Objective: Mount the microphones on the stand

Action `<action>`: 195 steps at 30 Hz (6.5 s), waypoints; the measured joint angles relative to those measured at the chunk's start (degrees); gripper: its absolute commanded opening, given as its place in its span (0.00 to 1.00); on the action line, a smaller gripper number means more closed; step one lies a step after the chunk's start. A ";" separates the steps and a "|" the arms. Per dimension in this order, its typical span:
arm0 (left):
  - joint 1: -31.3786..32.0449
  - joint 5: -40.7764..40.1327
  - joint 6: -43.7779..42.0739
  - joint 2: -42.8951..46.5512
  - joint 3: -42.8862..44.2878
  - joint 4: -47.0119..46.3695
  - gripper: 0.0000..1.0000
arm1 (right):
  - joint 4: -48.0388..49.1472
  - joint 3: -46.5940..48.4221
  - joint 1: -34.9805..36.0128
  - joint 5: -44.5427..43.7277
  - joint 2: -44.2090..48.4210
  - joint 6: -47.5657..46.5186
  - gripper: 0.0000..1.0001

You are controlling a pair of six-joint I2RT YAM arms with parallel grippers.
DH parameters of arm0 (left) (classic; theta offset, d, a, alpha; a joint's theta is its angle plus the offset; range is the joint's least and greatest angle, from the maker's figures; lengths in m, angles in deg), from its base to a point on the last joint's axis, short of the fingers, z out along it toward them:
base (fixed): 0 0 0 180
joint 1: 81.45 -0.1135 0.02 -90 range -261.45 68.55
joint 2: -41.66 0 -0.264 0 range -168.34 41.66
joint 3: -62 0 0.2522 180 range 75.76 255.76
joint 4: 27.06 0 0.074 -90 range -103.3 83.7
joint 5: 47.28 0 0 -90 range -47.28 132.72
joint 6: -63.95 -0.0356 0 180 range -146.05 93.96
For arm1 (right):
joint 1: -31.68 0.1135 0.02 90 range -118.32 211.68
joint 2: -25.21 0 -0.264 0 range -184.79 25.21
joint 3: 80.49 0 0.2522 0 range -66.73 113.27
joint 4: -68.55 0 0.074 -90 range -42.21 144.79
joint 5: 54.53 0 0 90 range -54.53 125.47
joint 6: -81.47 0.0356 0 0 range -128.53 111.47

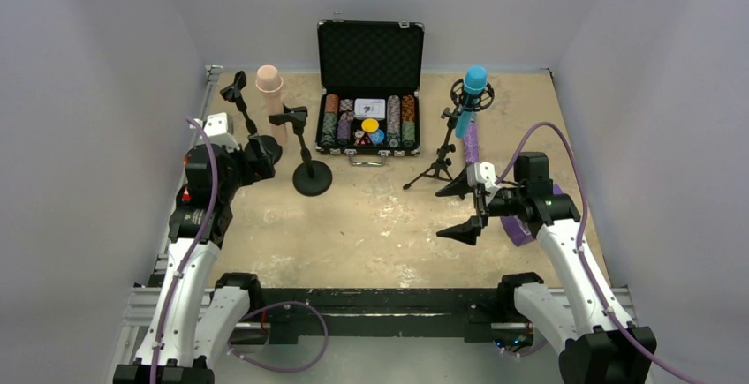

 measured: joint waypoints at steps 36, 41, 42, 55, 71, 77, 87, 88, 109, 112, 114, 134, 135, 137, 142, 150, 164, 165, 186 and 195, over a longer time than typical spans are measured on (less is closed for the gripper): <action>-0.04 4.61 0.07 -3.45 2.25 1.97 1.00 | -0.02 0.00 0.00 -0.15 -0.02 -0.13 0.99; -0.04 4.87 0.11 -3.61 2.91 2.12 1.00 | -0.02 0.00 0.00 -0.17 -0.02 -0.13 0.99; -0.04 4.96 0.11 -3.74 3.08 2.12 1.00 | -0.02 0.00 0.00 -0.17 -0.02 -0.15 0.99; -0.04 6.45 0.00 -6.73 7.21 3.69 1.00 | -0.04 0.00 0.00 -0.17 -0.02 -0.15 0.99; -3.63 10.97 1.36 -17.49 20.85 4.98 0.99 | -0.50 0.00 0.00 -0.20 -0.79 -0.90 0.99; -3.72 7.91 0.83 -16.90 22.25 5.88 0.96 | -1.38 0.00 0.00 -0.20 -0.81 -1.79 0.99; -4.28 2.34 -2.60 -9.09 17.73 5.64 0.97 | -2.12 0.00 0.00 -0.17 -0.90 -2.49 0.99; -4.98 1.95 -2.78 -9.40 17.73 5.40 0.96 | -2.14 0.00 0.00 -0.15 -0.98 -2.51 0.99; -12.11 7.91 -4.13 -35.32 9.09 -27.50 0.74 | -2.34 0.00 0.00 -0.20 -1.14 -2.54 0.99; -12.15 7.78 -5.62 -37.88 7.45 -33.27 0.70 | -2.34 0.00 0.00 -0.20 -1.14 -2.54 0.99; -12.17 7.82 -6.58 -38.60 5.92 -37.05 0.68 | -2.34 0.00 0.00 -0.20 -1.14 -2.54 0.99; -12.33 16.17 -14.16 -44.30 5.16 -48.89 0.00 | -2.38 0.00 0.00 -0.42 -0.42 -2.58 0.99; -12.33 16.11 -14.88 -43.91 4.92 -48.61 0.00 | -2.40 0.00 0.00 -0.57 -0.33 -2.58 0.99; -12.33 15.19 -16.74 -41.81 3.93 -46.82 0.00 | -2.43 0.00 0.00 -0.81 -0.28 -2.62 0.99; -12.44 11.10 -19.30 -29.51 0.26 -36.70 0.00 | -2.51 0.00 0.00 -1.01 -0.35 -2.71 0.99; -12.41 9.84 -12.13 -1.70 -1.66 -15.80 0.00 | -3.98 0.24 0.00 -0.96 -1.11 -4.15 0.98; -10.93 37.44 -10.62 18.86 -1.42 3.04 0.00 | -6.51 1.11 0.00 0.26 -1.79 -6.62 0.98; -10.40 39.65 -10.56 19.23 -1.44 3.04 0.00 | -6.49 1.11 0.00 0.26 -1.79 -6.62 0.98; 22.84 46.51 -5.84 14.19 -2.84 -4.28 0.00 | -6.40 1.11 0.00 -0.04 -2.34 -6.60 0.98; 38.75 34.21 -7.06 -0.72 -2.82 -9.49 0.00 | -6.25 1.11 0.00 -0.26 -2.34 -6.60 0.98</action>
